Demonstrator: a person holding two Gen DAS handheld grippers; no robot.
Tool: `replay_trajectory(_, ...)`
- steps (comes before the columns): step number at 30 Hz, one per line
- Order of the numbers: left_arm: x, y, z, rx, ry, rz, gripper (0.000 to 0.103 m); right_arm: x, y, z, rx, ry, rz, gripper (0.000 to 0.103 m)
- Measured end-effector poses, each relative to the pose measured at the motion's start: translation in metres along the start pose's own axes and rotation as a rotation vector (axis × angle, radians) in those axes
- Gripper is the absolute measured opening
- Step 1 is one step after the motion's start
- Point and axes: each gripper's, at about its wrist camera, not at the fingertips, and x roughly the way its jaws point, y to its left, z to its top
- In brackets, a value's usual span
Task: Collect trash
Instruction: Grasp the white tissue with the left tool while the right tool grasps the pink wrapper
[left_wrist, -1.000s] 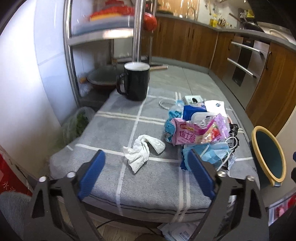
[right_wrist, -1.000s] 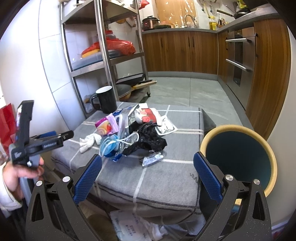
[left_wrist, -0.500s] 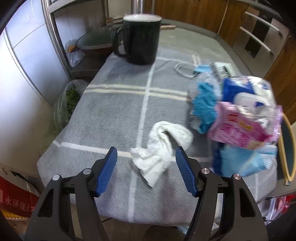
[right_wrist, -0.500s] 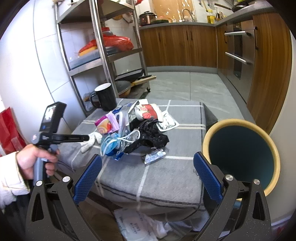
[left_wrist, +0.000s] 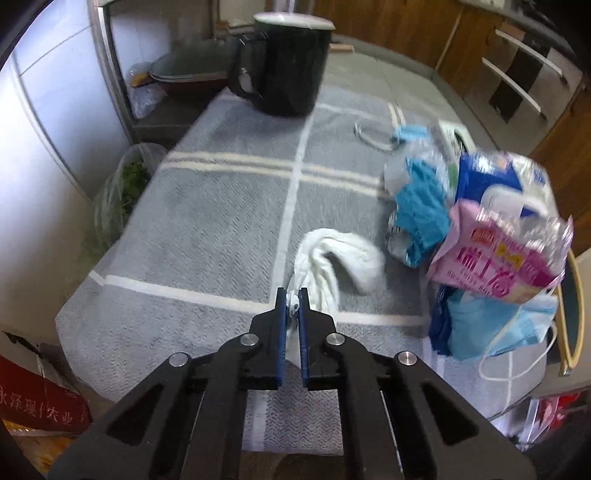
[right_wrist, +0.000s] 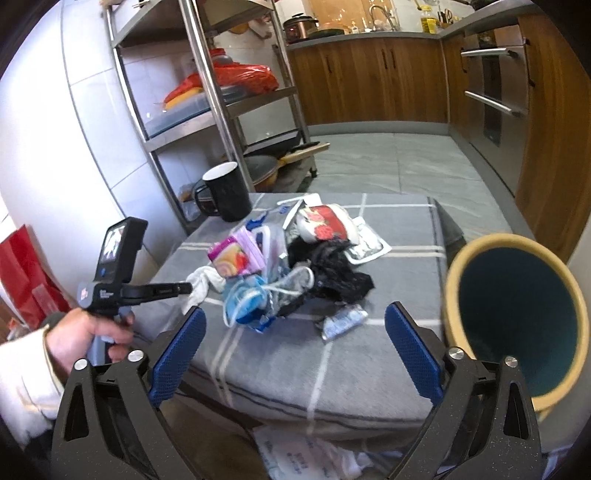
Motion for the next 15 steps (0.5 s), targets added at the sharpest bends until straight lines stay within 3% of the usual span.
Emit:
replay_trajectory(3, -0.011, 0.007, 0.000, -0.042, -0.040, -0.010, 0.005, 0.013, 0.006, 0.011, -0.005, -0.004, 0.041, 0.092)
replay_trajectory(8, -0.027, 0.012, 0.000, -0.098, -0.100, -0.027, 0.005, 0.042, 0.023, 0.032, -0.058, 0.022, 0.113, 0.069)
replay_trajectory(15, -0.031, 0.022, 0.006, -0.178, -0.149, -0.080, 0.005, 0.079, 0.039, 0.049, -0.147, 0.086, 0.158, 0.057)
